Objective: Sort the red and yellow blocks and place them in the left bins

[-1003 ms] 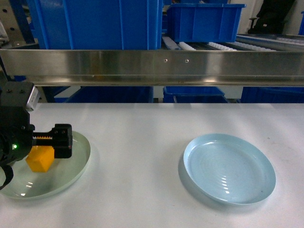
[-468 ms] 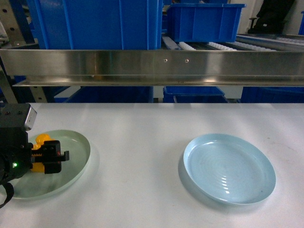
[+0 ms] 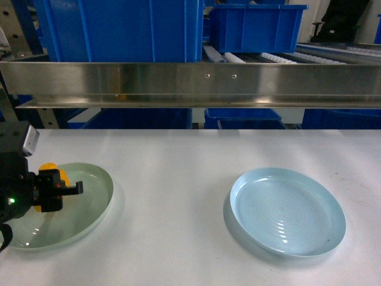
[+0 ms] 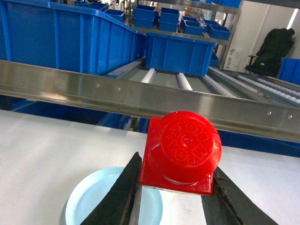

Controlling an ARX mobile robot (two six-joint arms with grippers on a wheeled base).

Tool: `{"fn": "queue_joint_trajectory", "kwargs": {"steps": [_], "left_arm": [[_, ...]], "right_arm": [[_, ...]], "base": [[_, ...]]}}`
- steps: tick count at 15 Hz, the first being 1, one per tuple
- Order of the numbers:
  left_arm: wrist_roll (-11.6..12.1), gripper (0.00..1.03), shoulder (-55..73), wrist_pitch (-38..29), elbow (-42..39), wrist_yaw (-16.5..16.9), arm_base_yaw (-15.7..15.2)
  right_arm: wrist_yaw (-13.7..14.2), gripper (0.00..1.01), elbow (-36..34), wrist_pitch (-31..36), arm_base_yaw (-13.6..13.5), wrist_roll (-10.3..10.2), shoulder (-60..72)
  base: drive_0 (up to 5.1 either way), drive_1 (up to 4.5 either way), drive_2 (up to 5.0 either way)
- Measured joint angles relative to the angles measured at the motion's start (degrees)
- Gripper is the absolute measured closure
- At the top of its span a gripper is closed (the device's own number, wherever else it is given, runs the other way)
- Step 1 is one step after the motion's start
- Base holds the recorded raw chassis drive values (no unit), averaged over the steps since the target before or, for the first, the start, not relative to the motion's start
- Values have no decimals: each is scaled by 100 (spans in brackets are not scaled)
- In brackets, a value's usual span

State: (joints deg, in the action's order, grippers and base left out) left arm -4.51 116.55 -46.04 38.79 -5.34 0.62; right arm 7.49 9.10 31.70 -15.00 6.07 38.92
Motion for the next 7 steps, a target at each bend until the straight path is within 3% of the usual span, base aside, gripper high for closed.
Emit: {"fn": "queue_joint_trajectory", "kwargs": {"steps": [4, 7], "left_arm": [[55, 75, -1648, 256, -492, 369, 85], [197, 75, -2920, 636, -682, 470, 138]], "right_arm": [[0, 72, 0, 2, 0, 0, -2], [0, 72, 0, 2, 0, 0, -2]], "base": [[0, 0, 0], [0, 0, 0]]}}
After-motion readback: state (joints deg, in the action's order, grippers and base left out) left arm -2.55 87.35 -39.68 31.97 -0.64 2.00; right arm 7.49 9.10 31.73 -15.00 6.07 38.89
